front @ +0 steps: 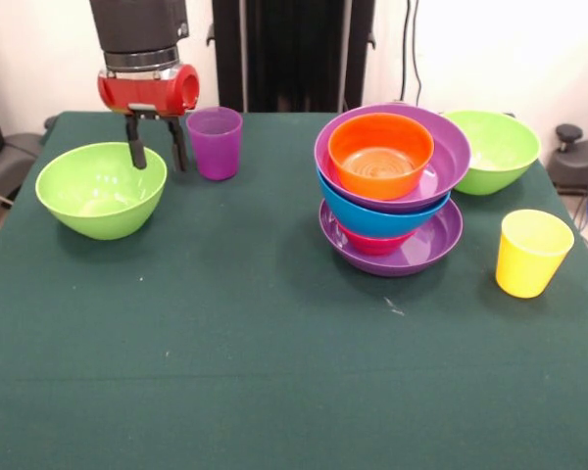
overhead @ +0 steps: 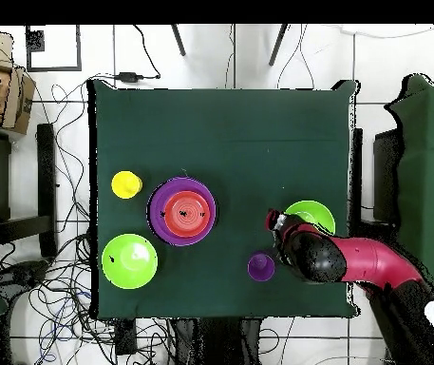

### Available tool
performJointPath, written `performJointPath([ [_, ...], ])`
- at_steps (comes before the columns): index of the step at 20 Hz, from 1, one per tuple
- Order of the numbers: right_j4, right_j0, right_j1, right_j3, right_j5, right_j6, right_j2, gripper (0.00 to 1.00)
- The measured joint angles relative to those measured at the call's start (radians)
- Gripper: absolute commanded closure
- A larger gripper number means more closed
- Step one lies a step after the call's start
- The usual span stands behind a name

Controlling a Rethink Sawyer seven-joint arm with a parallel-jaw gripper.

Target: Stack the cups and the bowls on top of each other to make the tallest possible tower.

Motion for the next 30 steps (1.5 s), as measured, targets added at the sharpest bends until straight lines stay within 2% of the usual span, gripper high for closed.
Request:
performJointPath([
  [5,-0.007,-0.002,0.041,-0.01,0.0,0.0,0.0,0.0],
  [11,-0.069,-0.01,0.101,-0.014,-0.001,0.0,-0.001,0.0],
  [21,-0.109,-0.012,0.169,-0.017,0.0,0.0,-0.002,0.0],
  [30,-0.136,-0.016,0.184,-0.017,0.0,0.0,-0.003,0.0],
])
